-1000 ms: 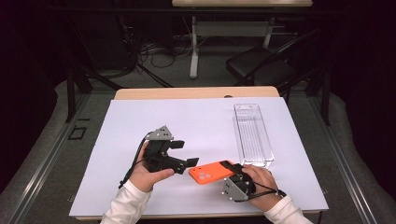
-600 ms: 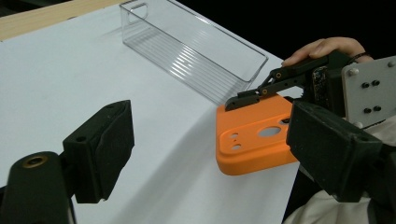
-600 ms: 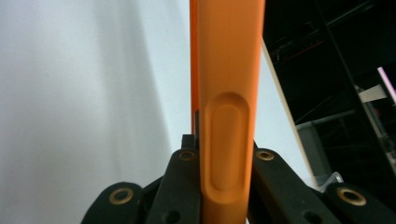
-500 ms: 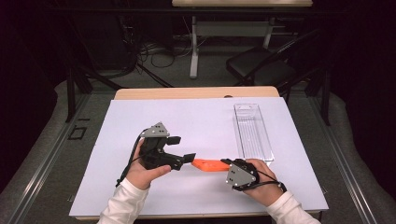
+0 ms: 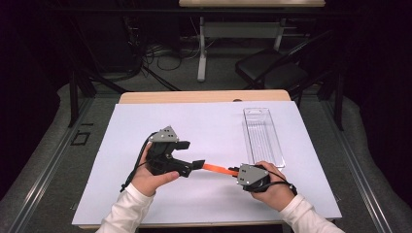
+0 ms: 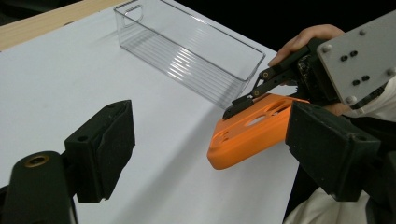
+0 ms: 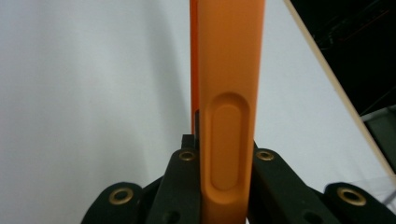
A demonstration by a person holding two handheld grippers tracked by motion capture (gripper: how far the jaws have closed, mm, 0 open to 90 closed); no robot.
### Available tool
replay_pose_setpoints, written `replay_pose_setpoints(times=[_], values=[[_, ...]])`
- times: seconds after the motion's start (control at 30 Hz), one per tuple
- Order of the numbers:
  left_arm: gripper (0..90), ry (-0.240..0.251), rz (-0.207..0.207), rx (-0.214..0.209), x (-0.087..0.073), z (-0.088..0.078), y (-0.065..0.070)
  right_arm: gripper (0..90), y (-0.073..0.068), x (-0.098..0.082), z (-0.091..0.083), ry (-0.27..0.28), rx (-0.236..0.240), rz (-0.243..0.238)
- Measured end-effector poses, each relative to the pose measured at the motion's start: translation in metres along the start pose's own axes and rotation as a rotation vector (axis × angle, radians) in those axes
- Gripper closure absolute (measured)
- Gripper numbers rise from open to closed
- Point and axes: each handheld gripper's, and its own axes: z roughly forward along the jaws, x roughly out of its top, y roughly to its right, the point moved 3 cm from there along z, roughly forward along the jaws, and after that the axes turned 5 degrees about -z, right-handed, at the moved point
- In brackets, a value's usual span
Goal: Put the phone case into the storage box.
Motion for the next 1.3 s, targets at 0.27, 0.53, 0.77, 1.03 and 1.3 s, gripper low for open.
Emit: replay_pose_setpoints(times=[0.27,0.53,0.77,1.03,1.3], values=[[16.0,-0.057,0.024,-0.01,-0.001,0.002,0.003,87.3,0.002,-0.001,0.001,0.034,0.07,0.096],[17.5,-0.085,0.026,-0.006,-0.005,0.004,0.001,87.4,0.002,-0.003,0.002,0.041,0.147,0.177],[23.3,-0.094,0.038,-0.003,-0.008,0.008,0.002,87.4,0.004,-0.002,0.003,0.072,0.189,0.249],[35.6,-0.111,0.034,-0.03,-0.011,0.018,0.003,87.4,0.004,-0.001,0.003,0.099,0.185,0.263],[45.4,-0.123,0.047,0.001,-0.013,0.026,0.003,87.4,0.005,0.0,0.005,0.116,0.169,0.263]])
